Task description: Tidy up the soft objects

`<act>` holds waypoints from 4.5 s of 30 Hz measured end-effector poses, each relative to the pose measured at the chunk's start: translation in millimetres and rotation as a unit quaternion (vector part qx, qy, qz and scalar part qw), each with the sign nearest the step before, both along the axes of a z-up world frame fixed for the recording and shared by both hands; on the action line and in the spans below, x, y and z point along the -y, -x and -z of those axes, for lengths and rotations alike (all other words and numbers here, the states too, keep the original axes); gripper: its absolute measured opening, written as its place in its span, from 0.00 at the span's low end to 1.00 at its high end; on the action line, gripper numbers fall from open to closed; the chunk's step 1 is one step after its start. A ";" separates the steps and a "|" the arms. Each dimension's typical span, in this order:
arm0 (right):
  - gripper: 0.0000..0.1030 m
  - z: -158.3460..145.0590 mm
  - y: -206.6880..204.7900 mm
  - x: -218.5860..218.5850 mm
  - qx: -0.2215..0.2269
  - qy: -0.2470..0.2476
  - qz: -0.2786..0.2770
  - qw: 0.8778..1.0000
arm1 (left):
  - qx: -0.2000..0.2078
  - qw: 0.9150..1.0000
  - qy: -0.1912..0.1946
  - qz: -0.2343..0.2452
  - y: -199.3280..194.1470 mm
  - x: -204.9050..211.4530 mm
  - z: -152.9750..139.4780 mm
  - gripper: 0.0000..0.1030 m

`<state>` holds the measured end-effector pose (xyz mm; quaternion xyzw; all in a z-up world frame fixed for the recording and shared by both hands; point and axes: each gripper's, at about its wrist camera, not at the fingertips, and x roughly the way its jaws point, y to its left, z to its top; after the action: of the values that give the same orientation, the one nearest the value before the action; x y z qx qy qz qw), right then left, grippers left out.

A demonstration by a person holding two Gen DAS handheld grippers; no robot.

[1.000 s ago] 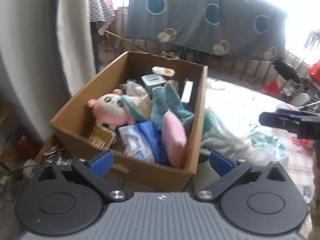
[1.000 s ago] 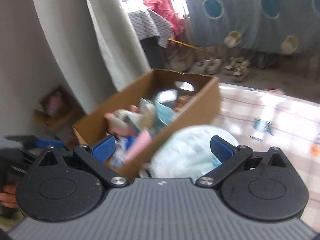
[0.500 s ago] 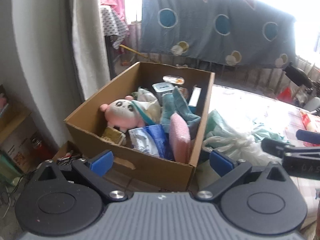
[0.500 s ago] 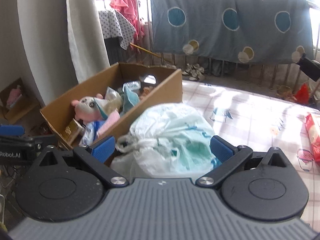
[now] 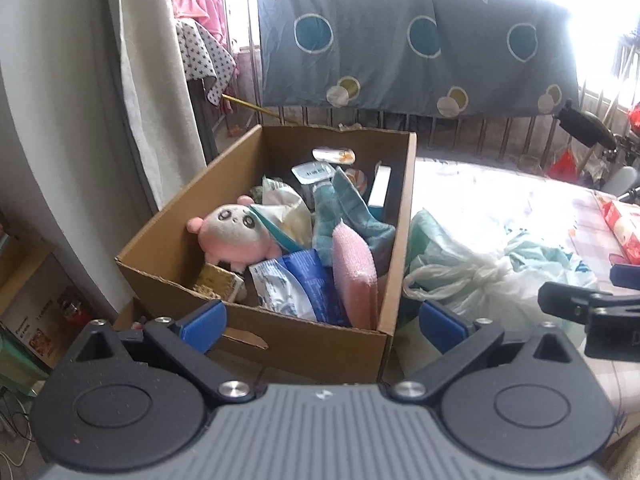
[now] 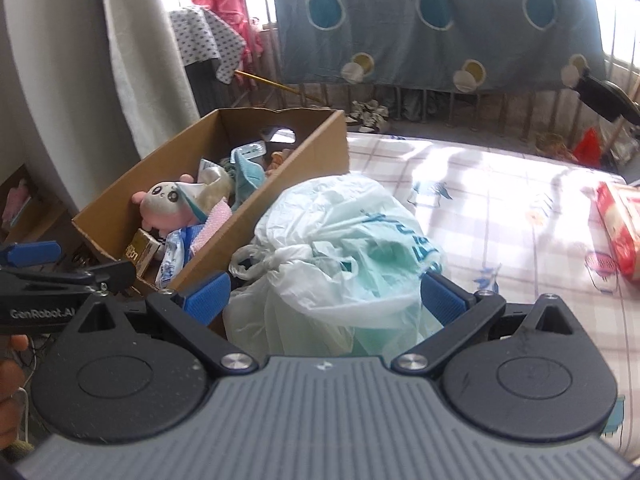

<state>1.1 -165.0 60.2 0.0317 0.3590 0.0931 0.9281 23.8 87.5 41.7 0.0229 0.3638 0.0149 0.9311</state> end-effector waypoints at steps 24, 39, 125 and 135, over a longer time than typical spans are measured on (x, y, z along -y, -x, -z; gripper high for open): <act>0.99 -0.3 11.4 3.6 -0.013 0.006 0.029 0.999 | 0.003 0.999 -0.035 0.038 3.9 13.5 -4.6 1.00; 0.99 2.5 18.0 2.7 -0.020 0.014 0.040 0.999 | -0.026 0.996 -0.016 0.079 1.6 15.0 1.3 1.00; 0.99 13.2 14.4 0.8 -0.056 0.015 0.049 0.997 | -0.059 0.993 -0.035 0.101 -14.6 6.9 8.7 1.00; 0.99 13.6 14.6 0.7 -0.056 0.014 0.051 0.997 | -0.059 0.993 -0.037 0.101 -14.5 6.8 8.9 1.00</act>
<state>-13.5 -165.7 46.6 0.0419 0.4092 0.0384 0.9107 38.2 80.7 32.7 0.0943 0.4128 -0.0669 0.9034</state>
